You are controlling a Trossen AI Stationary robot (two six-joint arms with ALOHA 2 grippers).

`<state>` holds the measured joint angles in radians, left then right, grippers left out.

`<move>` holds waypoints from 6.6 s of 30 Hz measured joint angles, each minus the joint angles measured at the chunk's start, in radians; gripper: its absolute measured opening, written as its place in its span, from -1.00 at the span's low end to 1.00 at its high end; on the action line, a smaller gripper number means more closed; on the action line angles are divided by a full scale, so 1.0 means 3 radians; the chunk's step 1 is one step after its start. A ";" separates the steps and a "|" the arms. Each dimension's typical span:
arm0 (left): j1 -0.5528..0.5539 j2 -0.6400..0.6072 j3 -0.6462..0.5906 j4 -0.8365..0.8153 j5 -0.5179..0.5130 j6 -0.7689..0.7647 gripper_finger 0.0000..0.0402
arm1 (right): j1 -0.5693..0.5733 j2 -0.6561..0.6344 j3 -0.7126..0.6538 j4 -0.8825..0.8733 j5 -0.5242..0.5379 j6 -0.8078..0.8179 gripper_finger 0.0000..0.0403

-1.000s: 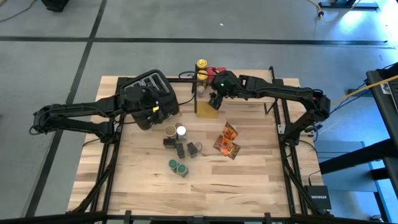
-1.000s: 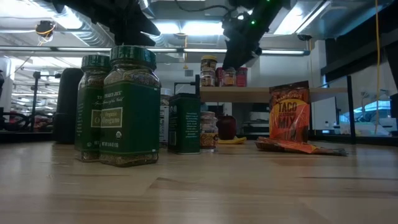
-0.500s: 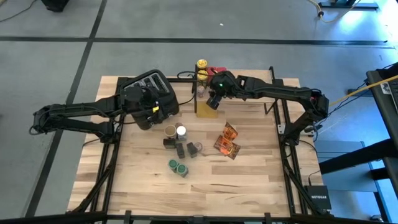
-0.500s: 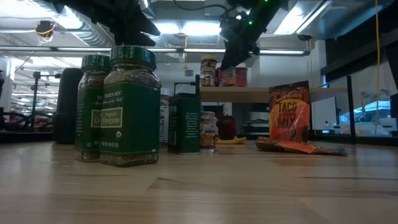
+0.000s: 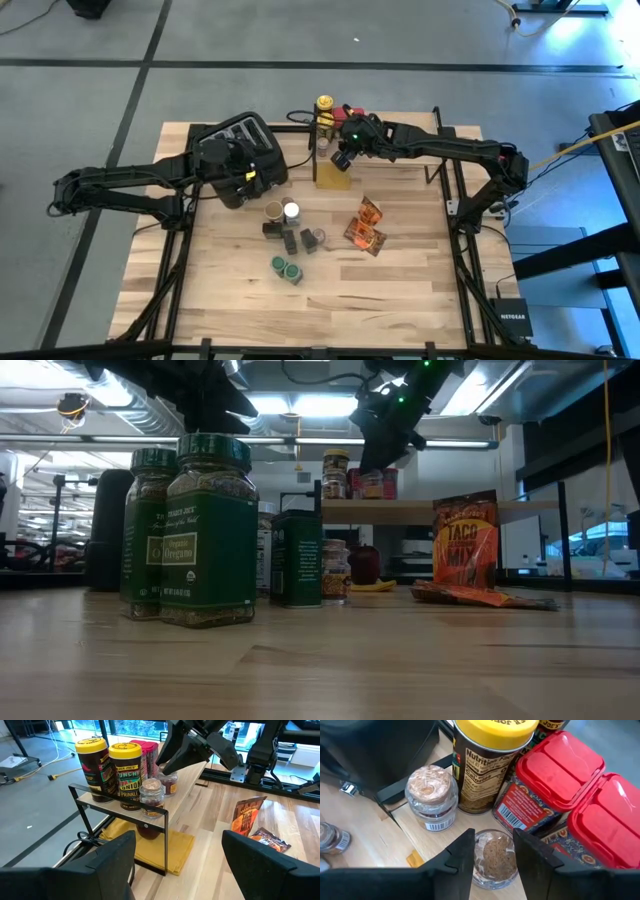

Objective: Shelf spices
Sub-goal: Put the brown seasoning bottle on the shelf

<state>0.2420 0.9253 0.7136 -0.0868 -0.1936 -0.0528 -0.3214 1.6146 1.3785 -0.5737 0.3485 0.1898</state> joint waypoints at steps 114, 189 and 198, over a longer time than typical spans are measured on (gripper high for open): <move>0.0003 0.0001 0.0000 -0.0022 0.0000 0.0001 0.44 | 0.0000 -0.0886 -0.2467 0.3163 -0.0300 -0.1270 0.30; 0.0001 0.0001 0.0000 -0.0025 0.0000 0.0024 0.44 | -0.0064 -0.0629 -0.2467 0.3594 -0.0658 -0.1424 0.30; 0.0001 0.0001 0.0000 -0.0024 -0.0001 0.0024 0.44 | -0.0062 -0.0629 -0.2467 0.3572 -0.1216 -0.1345 0.30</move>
<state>0.2424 0.9257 0.7136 -0.0939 -0.1939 -0.0456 -0.3401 1.4258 0.6384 0.4979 -0.0164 -0.2136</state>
